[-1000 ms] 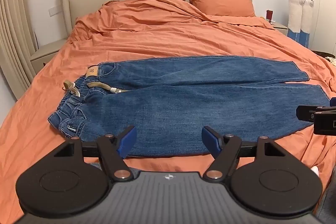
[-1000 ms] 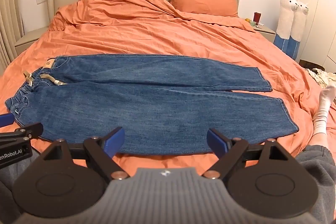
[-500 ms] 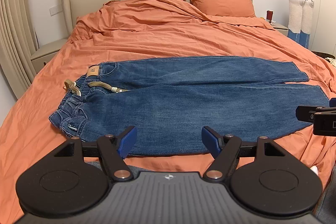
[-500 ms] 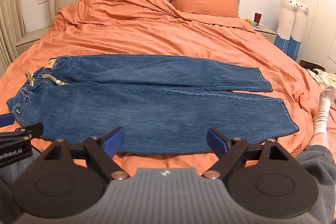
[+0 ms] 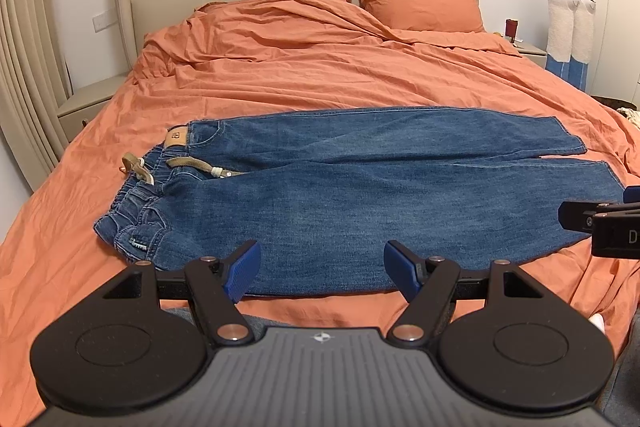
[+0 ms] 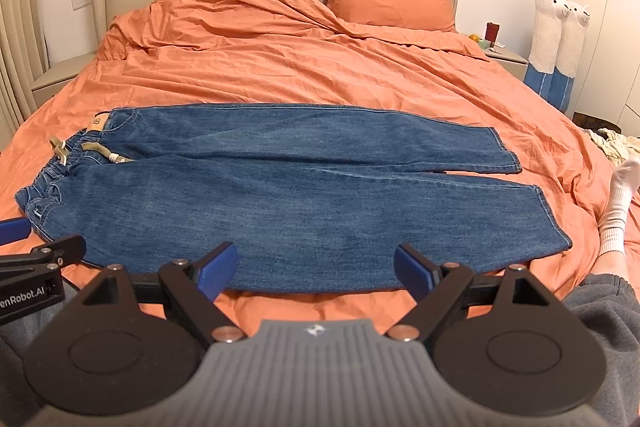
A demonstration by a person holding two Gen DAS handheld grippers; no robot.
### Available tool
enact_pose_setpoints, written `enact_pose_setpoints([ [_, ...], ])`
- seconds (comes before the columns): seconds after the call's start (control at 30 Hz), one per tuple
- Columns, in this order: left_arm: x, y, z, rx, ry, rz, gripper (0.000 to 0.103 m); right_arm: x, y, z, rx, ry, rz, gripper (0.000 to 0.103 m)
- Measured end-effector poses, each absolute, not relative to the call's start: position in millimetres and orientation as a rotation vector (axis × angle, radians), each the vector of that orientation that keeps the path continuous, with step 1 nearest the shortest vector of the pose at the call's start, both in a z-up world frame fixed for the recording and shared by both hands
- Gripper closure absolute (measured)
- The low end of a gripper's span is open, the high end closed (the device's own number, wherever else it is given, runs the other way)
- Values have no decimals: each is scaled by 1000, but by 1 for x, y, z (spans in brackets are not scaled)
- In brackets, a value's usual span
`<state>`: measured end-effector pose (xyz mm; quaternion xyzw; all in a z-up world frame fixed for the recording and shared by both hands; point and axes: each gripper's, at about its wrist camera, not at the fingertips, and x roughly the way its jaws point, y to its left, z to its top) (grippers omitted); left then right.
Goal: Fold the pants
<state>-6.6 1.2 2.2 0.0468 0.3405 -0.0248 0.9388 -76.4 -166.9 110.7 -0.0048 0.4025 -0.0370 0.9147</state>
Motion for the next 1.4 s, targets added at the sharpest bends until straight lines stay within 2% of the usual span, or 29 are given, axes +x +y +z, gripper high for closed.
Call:
enact_pose_setpoints([
  [1.4, -10, 10, 6, 96, 702, -41, 21, -77, -166, 113, -10, 829, -69, 21],
])
